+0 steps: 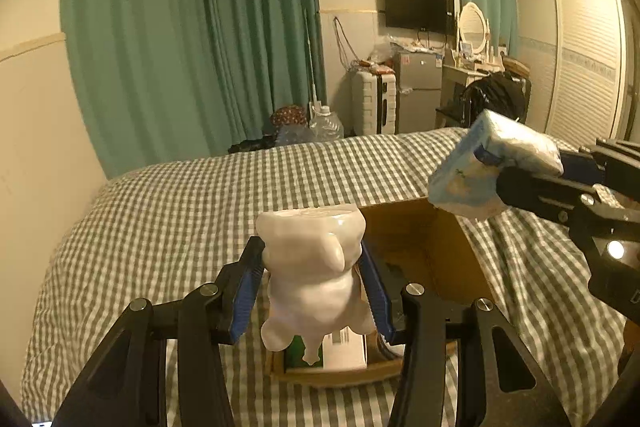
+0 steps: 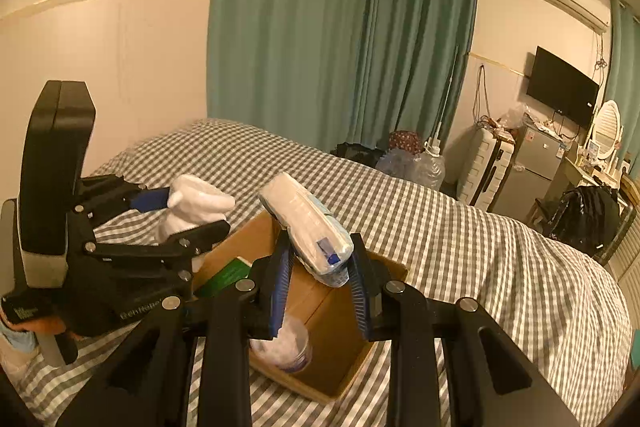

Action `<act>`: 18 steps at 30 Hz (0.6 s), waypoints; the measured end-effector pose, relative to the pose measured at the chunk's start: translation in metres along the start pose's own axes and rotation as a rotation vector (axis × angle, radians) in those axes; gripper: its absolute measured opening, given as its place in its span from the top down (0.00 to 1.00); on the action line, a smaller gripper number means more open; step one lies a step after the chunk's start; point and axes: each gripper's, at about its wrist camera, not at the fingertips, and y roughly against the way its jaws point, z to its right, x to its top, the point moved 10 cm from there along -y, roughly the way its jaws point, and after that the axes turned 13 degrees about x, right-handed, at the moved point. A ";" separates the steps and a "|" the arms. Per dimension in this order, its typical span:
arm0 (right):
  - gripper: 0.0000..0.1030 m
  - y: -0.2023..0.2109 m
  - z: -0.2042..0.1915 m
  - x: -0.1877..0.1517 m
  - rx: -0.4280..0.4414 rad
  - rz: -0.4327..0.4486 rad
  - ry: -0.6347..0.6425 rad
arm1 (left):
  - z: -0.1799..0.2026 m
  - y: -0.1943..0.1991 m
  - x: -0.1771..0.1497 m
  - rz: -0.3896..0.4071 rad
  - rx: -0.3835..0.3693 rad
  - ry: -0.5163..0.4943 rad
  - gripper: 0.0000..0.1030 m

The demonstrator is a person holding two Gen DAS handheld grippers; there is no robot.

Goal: Organize objects
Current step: 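Lower both held items into the cardboard box and open both tools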

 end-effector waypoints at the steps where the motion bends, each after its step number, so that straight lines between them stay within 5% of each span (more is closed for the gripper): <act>1: 0.74 -0.007 0.005 -0.001 -0.002 -0.008 -0.002 | 0.004 -0.011 -0.001 -0.011 -0.004 -0.004 0.52; 10: 0.74 -0.078 0.043 -0.041 0.018 -0.125 -0.076 | 0.037 -0.089 -0.024 -0.114 -0.015 -0.035 0.52; 18: 0.73 -0.092 0.052 -0.065 0.033 -0.173 -0.121 | 0.041 -0.109 -0.055 -0.185 -0.047 -0.027 0.52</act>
